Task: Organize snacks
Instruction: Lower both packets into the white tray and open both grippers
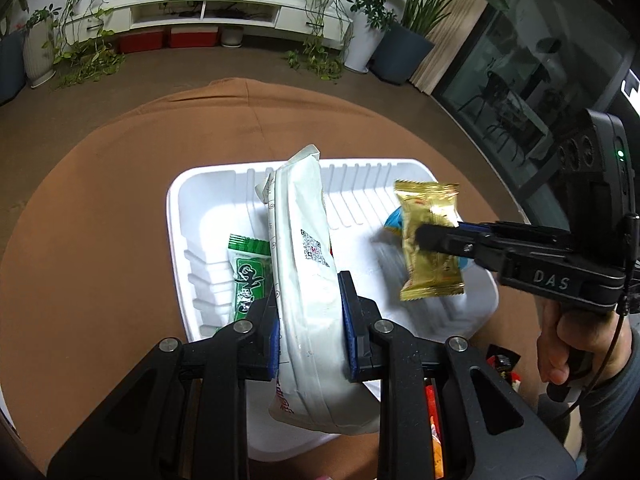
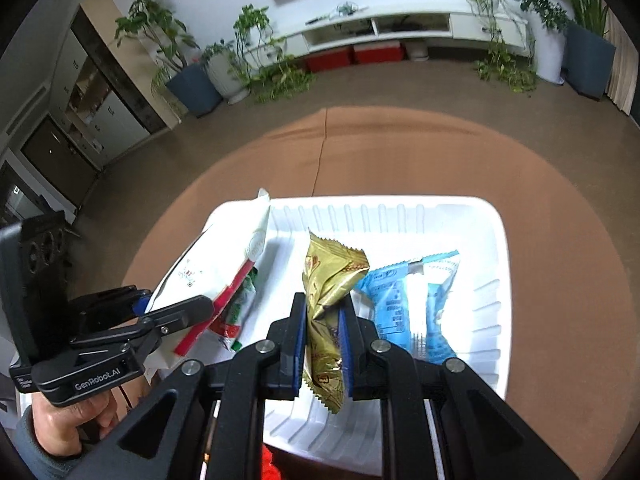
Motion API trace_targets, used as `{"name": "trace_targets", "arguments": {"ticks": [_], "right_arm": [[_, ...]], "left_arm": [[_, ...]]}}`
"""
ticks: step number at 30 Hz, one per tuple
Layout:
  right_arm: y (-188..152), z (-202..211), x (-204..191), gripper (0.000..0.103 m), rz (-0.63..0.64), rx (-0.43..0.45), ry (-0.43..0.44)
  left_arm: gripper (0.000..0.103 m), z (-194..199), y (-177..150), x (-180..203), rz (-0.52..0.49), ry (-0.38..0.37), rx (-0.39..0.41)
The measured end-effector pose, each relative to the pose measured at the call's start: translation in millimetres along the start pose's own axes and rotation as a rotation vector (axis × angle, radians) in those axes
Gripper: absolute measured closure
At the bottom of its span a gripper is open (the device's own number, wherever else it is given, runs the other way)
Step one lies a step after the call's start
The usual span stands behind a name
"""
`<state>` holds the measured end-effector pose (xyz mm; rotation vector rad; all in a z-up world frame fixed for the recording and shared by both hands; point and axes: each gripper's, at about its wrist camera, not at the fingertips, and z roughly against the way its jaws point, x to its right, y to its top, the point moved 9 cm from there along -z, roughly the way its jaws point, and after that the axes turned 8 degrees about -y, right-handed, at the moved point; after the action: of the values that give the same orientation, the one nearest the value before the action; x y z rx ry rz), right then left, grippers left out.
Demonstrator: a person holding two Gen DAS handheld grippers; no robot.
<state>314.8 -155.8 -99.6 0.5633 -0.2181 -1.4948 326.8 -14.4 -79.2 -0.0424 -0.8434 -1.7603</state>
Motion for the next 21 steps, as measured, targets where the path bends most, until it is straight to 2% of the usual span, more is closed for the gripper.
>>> {"name": "trace_targets", "arguments": {"ticks": [5,16,19,20,21], "right_arm": [[-9,-19,1,0.087,0.001,-0.044,-0.009],[-11,-32,1,0.085,0.004,-0.059,-0.012],[-14,-31,-1,0.083,0.012,-0.065,-0.018],[-14,-31,-1,0.083,0.015,-0.062,-0.021],[-14,-30,-1,0.082,0.014,-0.060,-0.022]], "left_arm": [[0.081,-22,-4,4,-0.016,0.022,-0.039],[0.079,-51,-12,0,-0.025,0.055,-0.087],[0.066,-54,-10,-2,-0.017,0.065,-0.082],[0.050,-53,-9,-2,-0.017,0.067,-0.078],[0.039,-49,-6,-2,-0.018,0.072,-0.073]]}}
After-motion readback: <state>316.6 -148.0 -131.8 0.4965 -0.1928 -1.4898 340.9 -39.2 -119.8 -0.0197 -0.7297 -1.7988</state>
